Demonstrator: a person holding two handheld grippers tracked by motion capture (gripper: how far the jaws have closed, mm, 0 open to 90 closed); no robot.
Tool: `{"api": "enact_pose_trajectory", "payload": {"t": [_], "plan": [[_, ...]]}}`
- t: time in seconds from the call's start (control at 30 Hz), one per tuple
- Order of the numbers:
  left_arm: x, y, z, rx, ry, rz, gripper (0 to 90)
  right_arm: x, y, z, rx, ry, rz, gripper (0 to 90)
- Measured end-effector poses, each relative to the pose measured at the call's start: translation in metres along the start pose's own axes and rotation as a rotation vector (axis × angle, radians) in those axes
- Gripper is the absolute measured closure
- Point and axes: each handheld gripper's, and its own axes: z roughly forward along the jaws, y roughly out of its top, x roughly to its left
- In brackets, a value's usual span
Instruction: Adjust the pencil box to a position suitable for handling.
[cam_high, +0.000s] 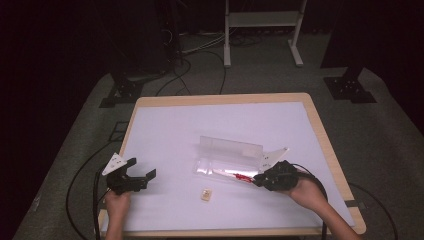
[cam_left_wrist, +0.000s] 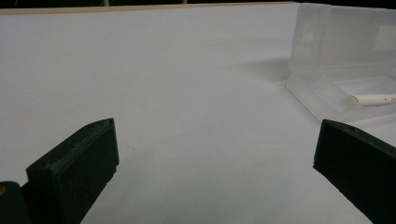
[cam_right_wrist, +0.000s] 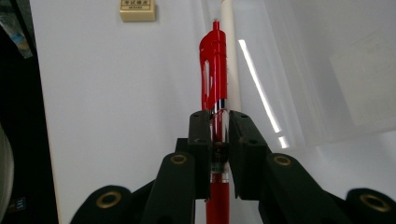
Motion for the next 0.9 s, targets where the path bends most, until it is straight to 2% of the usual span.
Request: {"api": "enact_pose_trajectory", "payload": {"t": [0.53,0.9], "plan": [[0.0,0.0,0.0,-0.007,-0.004,-0.002,0.0,-0.01,0.029,0.009,0.01,-0.023,-0.037,79.0],[0.001,0.0,0.0,-0.007,-0.004,-0.003,0.0,-0.018,0.043,0.021,0.017,-0.021,-0.037,79.0]]}}
